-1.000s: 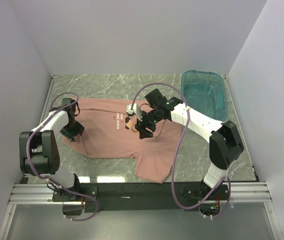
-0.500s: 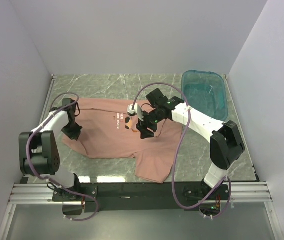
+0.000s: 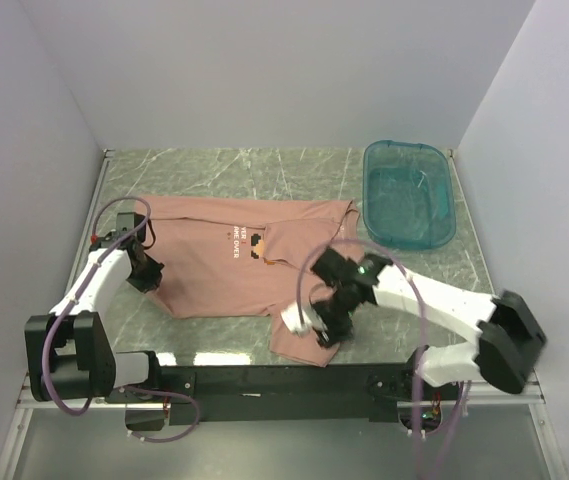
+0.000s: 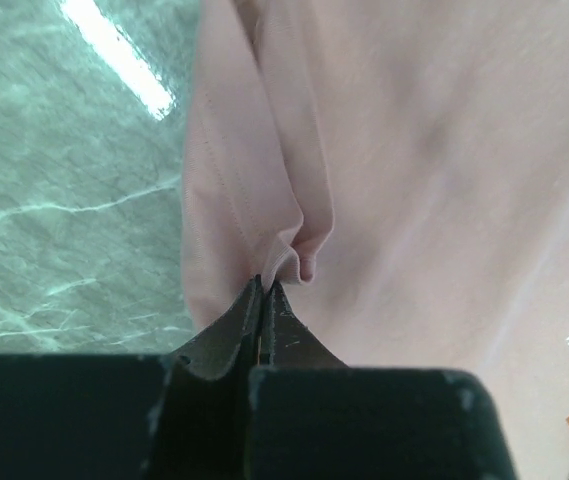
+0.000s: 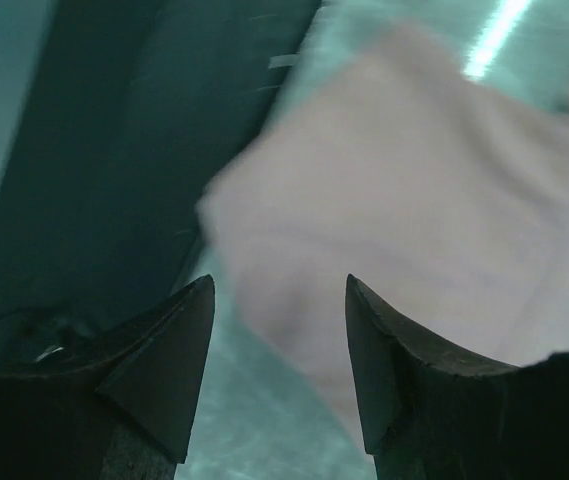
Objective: Fold and stack the t-shirts
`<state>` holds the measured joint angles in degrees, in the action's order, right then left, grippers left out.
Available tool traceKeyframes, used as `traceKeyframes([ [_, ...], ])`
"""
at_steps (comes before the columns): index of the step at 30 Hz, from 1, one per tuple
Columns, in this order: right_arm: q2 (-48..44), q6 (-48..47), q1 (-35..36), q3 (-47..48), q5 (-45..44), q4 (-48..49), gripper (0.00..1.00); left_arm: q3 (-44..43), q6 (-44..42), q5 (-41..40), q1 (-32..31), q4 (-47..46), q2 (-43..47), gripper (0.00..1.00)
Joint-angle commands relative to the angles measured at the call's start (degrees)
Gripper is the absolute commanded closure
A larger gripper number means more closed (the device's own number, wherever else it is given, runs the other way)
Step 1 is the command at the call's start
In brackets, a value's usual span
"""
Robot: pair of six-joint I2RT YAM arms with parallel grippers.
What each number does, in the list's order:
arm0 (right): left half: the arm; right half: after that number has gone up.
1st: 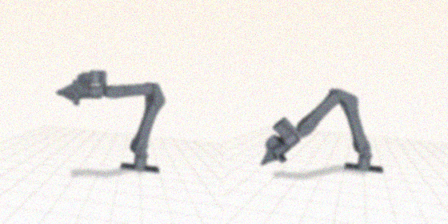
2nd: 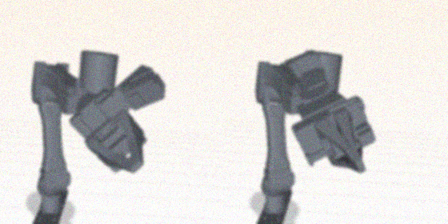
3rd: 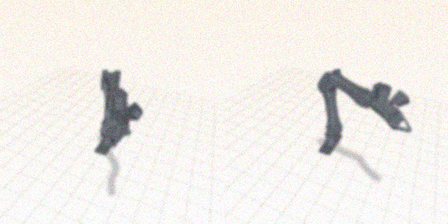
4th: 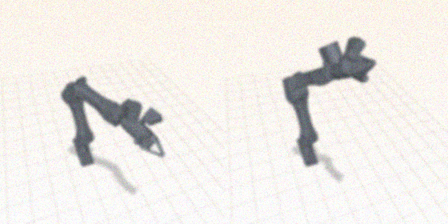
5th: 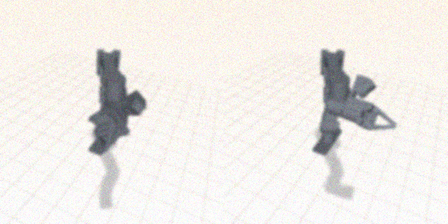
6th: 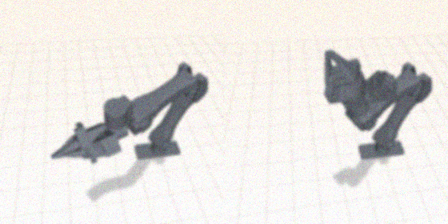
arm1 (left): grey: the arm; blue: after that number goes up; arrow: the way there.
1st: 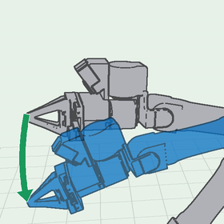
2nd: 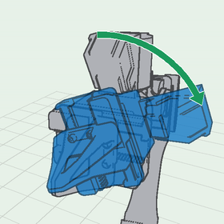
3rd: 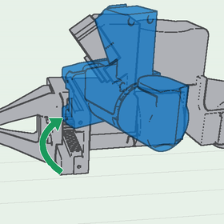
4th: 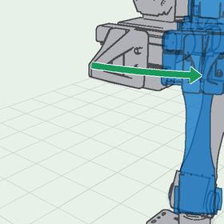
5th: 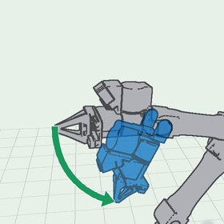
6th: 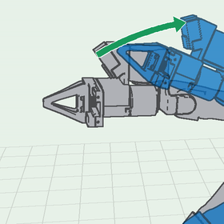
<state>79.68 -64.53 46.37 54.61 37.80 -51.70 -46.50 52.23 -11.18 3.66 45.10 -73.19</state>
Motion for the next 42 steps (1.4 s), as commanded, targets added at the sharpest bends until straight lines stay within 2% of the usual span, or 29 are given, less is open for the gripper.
traceKeyframes([
  [1, -9.35, -7.62, 4.95, -6.96, -6.07, -0.07, 0.38, 1.32, 0.24, 1.95, -0.15, -1.77, 2.43, 1.0],
  [3, -14.54, -6.15, 8.1, -10.29, -7.3, 1.33, 0.38, 2.2, 0.07, 2.56, 0.12, -2.65, 2.79, 1.0],
  [6, -17.63, -2.2, 13.63, -13.9, -9.58, 5.37, 0.4, 3.17, -0.02, 3.09, 0.21, -3.61, 3.84, 1.0],
  [11, -11.68, 0.99, 19.19, -17.61, -18.88, 14.51, 0.44, 3.52, -0.55, 3.27, 0.29, -3.88, 4.72, 1.0],
  [17, -8.84, 2.83, 22.18, -17.17, -21.1, 16.45, 0.52, 3.26, -1.42, 3.27, 0.56, -3.18, 6.13, 1.0],
  [26, -4.8, 5.03, 23.06, -17.35, -21.45, 17.69, 0.61, 3.26, -2.22, 4.33, 1.44, -3.7, 5.95, 1.0],
  [29, -5.06, 5.82, 23.24, -17.08, -21.72, 17.86, 0.68, 3.35, -2.31, 4.59, 1.44, -3.79, 6.22, 1.0],
  [30, -5.41, 6.08, 23.15, -16.99, -21.8, 17.86, 0.75, 3.35, -2.31, 4.5, 1.44, -3.97, 6.22, 1.0],
  [33, -7.25, 7.84, 22.45, -15.59, -22.86, 18.39, 0.8, 3.35, -2.39, 4.59, 1.61, -3.88, 6.22, 1.0],
  [35, -8.22, 8.37, 19.47, -14.1, -22.69, 18.83, 0.83, 3.35, -2.57, 4.68, 1.87, -4.14, 5.95, 1.0],
  [40, -6.39, 10.12, 12.53, -11.28, -21.1, 20.32, 0.85, 3.43, -2.83, 5.2, 2.23, -4.58, 5.6, 1.0],
  [42, -4.63, 12.14, 11.99, -10.05, -22.5, 21.81, 0.79, 3.43, -2.92, 5.38, 2.23, -4.76, 5.6, 1.0],
])
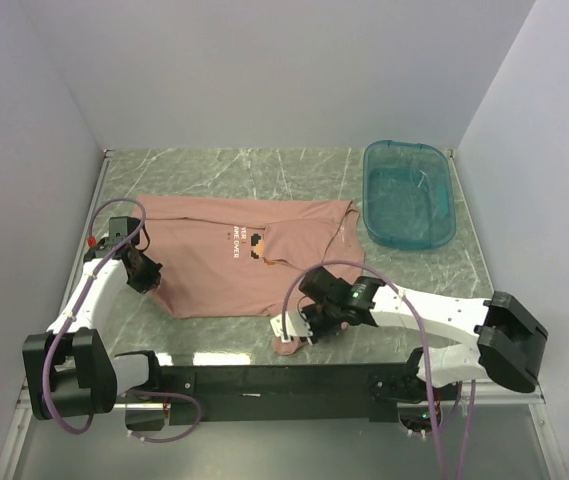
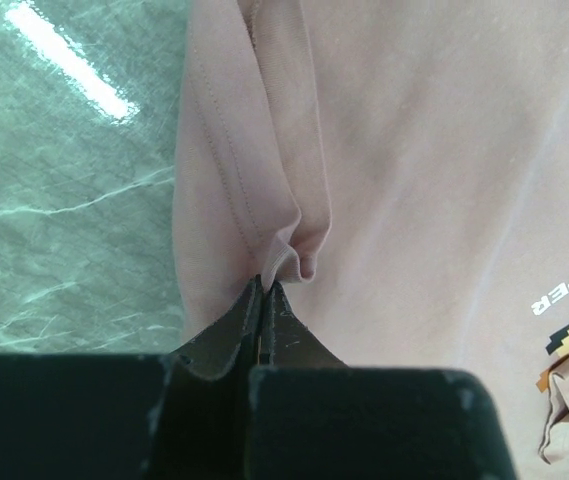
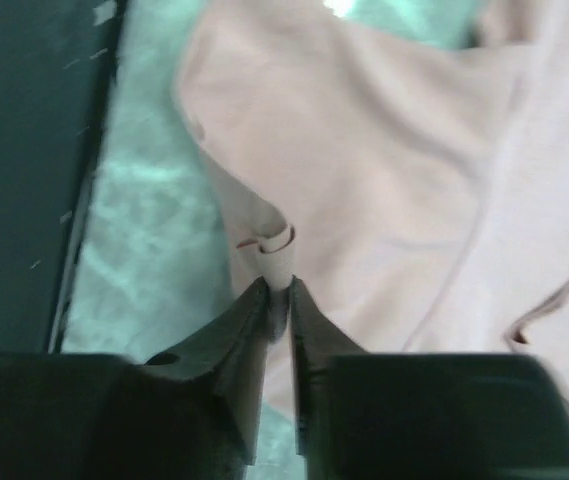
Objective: Fold and stack the t-shirts
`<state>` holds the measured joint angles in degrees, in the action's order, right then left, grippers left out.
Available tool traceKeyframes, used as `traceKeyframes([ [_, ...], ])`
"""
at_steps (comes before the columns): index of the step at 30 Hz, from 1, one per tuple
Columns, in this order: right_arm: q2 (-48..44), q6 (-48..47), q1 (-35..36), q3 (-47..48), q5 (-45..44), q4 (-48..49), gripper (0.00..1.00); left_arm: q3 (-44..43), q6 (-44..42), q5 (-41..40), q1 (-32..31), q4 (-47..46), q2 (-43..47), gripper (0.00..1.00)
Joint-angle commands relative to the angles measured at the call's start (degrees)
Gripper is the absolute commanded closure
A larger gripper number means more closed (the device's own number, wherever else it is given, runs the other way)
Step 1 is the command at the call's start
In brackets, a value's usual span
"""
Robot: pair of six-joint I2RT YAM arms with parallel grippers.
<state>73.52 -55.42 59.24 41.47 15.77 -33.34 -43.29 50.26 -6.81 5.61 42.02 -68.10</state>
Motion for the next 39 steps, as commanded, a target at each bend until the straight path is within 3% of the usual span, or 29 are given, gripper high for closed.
traceKeyframes([
  [1, 3.72, 4.34, -1.58, 3.7, -1.52, 5.64, 0.76, 0.31, -1.04, 1.18, 0.28, -1.77, 0.51, 1.0],
  [3, 5.93, 9.35, -2.55, 5.63, -5.83, 7.76, 0.66, 0.31, -1.04, 1.27, 0.37, -1.77, 0.6, 1.0],
  [9, 3.75, 11.56, -7.03, 7.66, -3.13, 7.95, 0.57, 0.4, -1.22, 1.62, 0.37, -2.12, 1.04, 1.0],
  [16, 0.57, 6.9, -7.21, 6.34, 9.01, 1.18, 0.56, 0.4, -1.57, 2.15, 0.46, -2.38, 0.86, 1.0],
  [29, 9.36, 14.02, -8.7, 8.36, 0.49, 4.07, 0.52, 0.4, -1.66, 2.5, 0.55, -2.47, 1.21, 1.0],
  [39, 12.7, 14.81, -9.06, 9.15, 1.02, 2.67, 0.51, 0.57, -1.66, 2.77, 0.46, -2.56, 1.39, 1.0],
])
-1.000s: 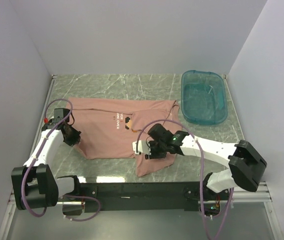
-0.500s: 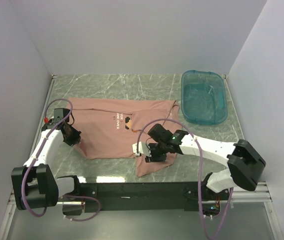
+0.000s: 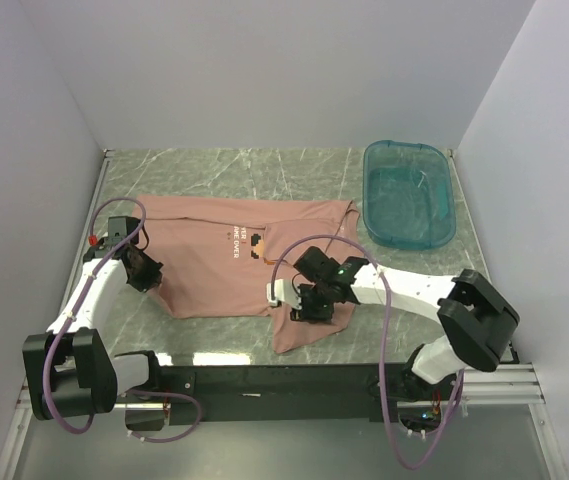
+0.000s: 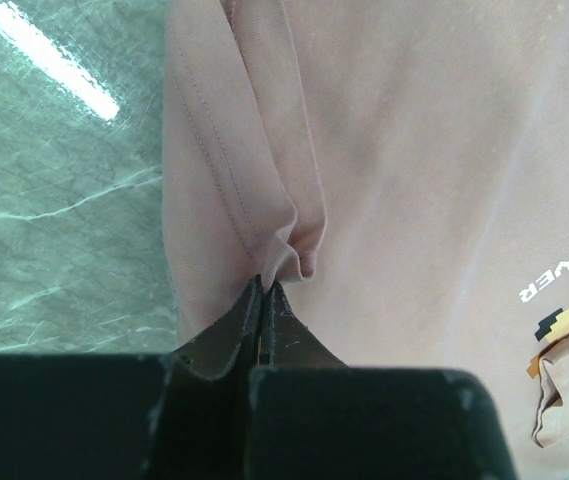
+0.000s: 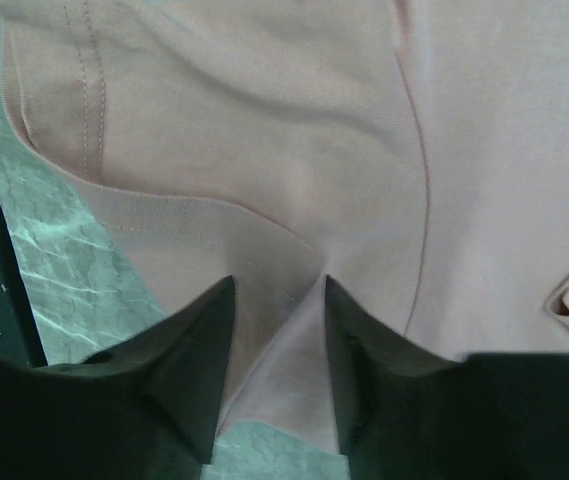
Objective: Fold and stack the t-shirts
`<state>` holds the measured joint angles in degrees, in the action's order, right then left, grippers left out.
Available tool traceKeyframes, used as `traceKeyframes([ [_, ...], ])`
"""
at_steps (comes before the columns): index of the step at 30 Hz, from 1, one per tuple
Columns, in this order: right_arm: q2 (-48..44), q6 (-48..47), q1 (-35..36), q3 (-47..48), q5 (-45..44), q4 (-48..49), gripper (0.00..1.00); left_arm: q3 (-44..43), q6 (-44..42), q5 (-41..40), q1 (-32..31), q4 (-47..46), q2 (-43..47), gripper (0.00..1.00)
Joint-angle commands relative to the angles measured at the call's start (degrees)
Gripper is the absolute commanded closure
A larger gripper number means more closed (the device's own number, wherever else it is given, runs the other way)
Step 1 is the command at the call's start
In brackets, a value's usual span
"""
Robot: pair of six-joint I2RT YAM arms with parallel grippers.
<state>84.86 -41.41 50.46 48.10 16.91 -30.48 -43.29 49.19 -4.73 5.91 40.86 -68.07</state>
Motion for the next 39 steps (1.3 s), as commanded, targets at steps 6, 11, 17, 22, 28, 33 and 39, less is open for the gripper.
traceKeyframes([
  [6, 1.98, 0.63, -0.18, 3.67, 1.9, -1.86, 0.84, 0.48, -0.59, 0.69, 0.24, -1.31, 1.63, 1.0],
  [11, -2.15, 1.24, -1.67, 5.07, 2.25, -2.57, 1.0, 0.57, 0.03, -0.1, 0.68, -0.7, 2.85, 1.0],
  [17, -10.41, -1.12, -3.61, 9.03, -0.82, -3.8, 1.0, 1.01, 0.99, -0.54, 4.45, -0.34, 5.93, 1.0],
  [22, -14.54, -4.47, -3.96, 11.49, -8.18, -0.56, 1.0, -0.39, 2.49, -0.54, 7.71, -0.34, 8.39, 1.0],
  [28, -14.73, -4.47, -6.51, 15.27, -11.28, 3.67, 1.0, -4.17, 3.19, 0.95, 9.9, -1.22, 8.22, 1.0],
  [33, -13.41, -4.3, -8.0, 18.16, -11.37, 5.16, 1.0, -6.98, 3.11, 3.23, 11.05, -2.19, 4.8, 1.0],
  [39, -13.23, -6.31, -8.53, 24.22, -0.87, -1.65, 1.0, -8.56, 2.4, 5.07, 11.84, -4.47, 1.19, 1.0],
])
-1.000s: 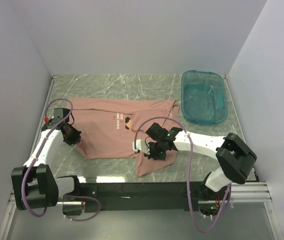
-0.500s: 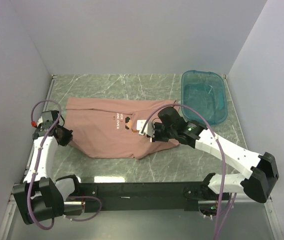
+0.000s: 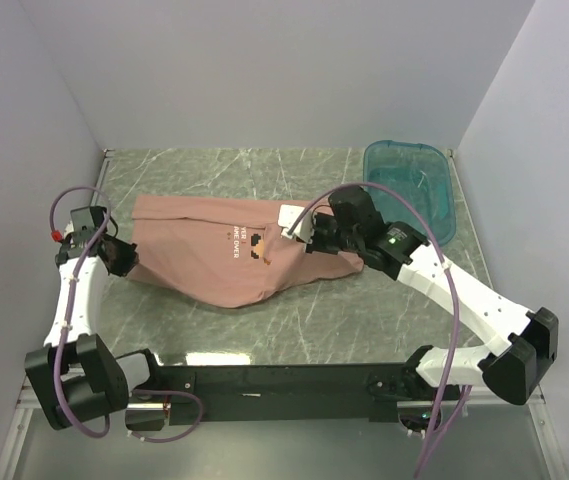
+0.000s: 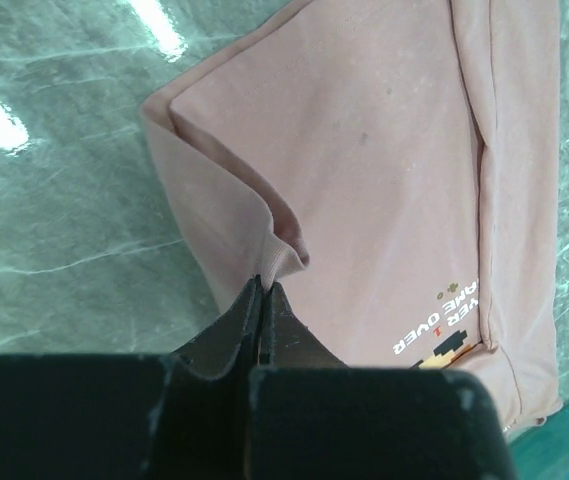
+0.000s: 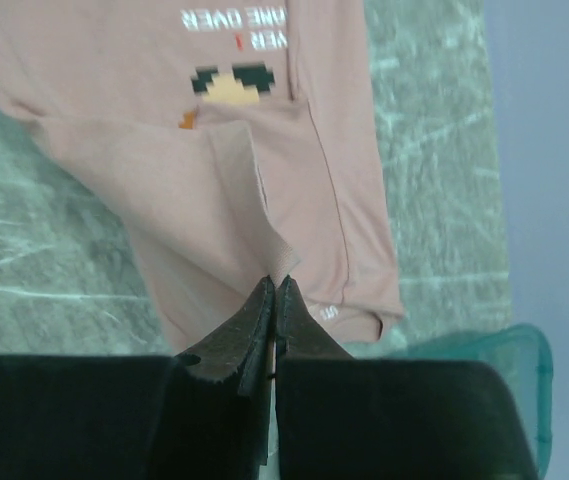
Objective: Fold and stack the t-shirts
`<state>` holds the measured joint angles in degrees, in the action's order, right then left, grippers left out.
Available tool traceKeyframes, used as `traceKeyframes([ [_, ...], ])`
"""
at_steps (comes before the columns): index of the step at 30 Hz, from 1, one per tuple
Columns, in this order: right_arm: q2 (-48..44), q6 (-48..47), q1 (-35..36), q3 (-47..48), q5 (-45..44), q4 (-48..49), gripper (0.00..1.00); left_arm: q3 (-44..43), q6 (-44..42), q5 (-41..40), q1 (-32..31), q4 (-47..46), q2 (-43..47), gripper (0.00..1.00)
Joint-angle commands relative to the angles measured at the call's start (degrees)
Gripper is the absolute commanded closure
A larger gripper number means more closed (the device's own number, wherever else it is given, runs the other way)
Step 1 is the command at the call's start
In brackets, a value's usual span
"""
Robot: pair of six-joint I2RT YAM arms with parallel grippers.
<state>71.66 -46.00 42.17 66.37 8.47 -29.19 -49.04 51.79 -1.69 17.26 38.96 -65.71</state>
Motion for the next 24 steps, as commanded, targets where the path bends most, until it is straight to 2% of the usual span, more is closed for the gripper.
traceKeyframes([
  [1, -0.2, -1.99, -0.08, 7.01, 9.62, -4.28, 1.0, -3.17, -0.37, 2.65, 0.58, -2.83, -1.78, 1.0],
  [3, -0.2, -2.95, 0.89, 8.94, 12.18, -7.27, 1.0, -4.31, -0.72, 3.36, 1.11, -3.36, -3.63, 1.0],
  [6, 0.23, -3.57, 1.42, 9.57, 10.17, -7.11, 1.0, -6.42, -0.9, 4.5, 1.73, -3.63, -5.74, 1.0],
  [13, 0.32, -4.63, 1.51, 6.5, 3.58, -1.84, 1.0, -8.62, 0.24, 5.82, 2.69, -5.03, -8.28, 1.0],
  [17, 1.81, -4.19, 1.16, 5.88, -1.86, 2.29, 1.0, -10.63, 1.03, 6.09, 3.57, -5.65, -12.76, 1.0],
  [24, 4.8, -3.14, -0.16, 7.19, -4.07, 6.95, 1.0, -15.65, 1.82, 5.12, 4.1, -5.39, -19.1, 1.0],
])
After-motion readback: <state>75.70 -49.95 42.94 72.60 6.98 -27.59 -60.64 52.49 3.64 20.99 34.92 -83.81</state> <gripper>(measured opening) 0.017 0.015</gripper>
